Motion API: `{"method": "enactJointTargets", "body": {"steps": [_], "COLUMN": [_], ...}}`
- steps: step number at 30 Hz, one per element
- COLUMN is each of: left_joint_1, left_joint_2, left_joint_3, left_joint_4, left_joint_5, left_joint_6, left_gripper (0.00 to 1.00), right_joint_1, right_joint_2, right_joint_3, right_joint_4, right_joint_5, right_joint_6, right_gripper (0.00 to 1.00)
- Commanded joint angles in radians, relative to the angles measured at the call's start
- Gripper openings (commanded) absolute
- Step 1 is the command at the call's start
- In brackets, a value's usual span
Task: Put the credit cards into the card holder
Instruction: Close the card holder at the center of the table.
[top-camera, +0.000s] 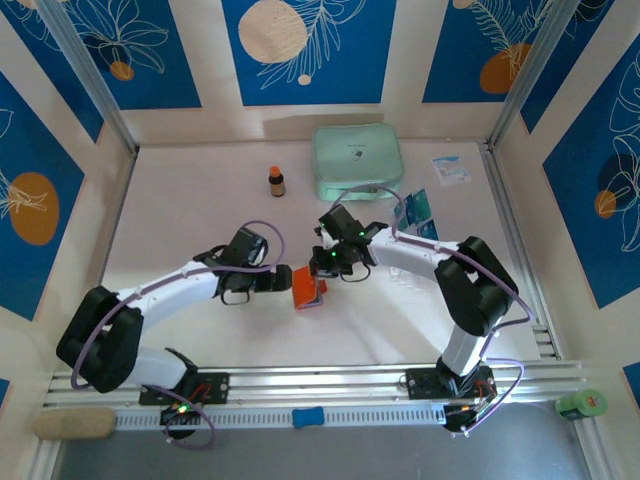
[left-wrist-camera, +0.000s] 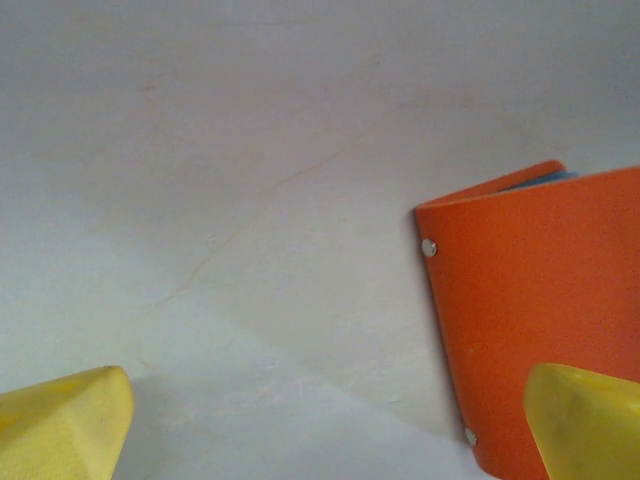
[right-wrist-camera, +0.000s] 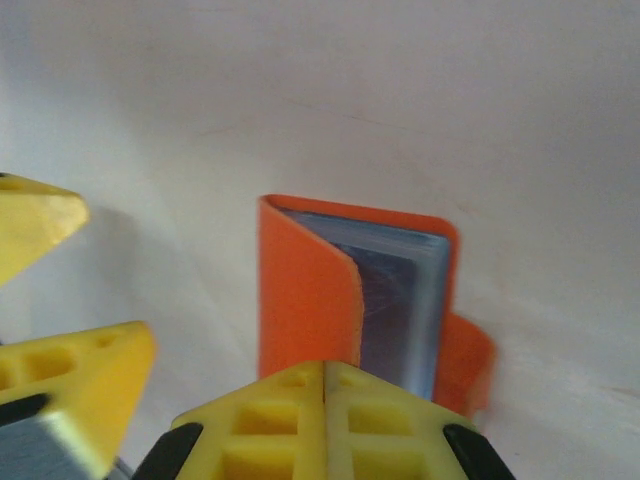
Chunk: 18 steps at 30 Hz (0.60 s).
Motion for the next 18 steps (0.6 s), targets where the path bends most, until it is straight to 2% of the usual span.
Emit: {"method": "enactJointTargets", "body": {"steps": [1, 18], "left_joint_1": [-0.012, -0.121], "left_joint_2": [0.016, 0.135], "left_joint_3": [0.033, 0.077], "left_joint_4": [-0.016, 0.032], "left_joint_5": [0.006, -0.020], "left_joint_6": [0.026, 0.034], "left_gripper": [1.00, 1.00], "right_joint_1": [-0.006, -0.009], "right_joint_2": [0.013, 0.072], "right_joint_3": [-0.029, -0.037], "right_joint_4": [0.005, 0.021], "right_joint_5": [-0.001, -0.009], "right_joint_6": [-0.003, 0.005], "right_gripper": [0.04, 0.03]}}
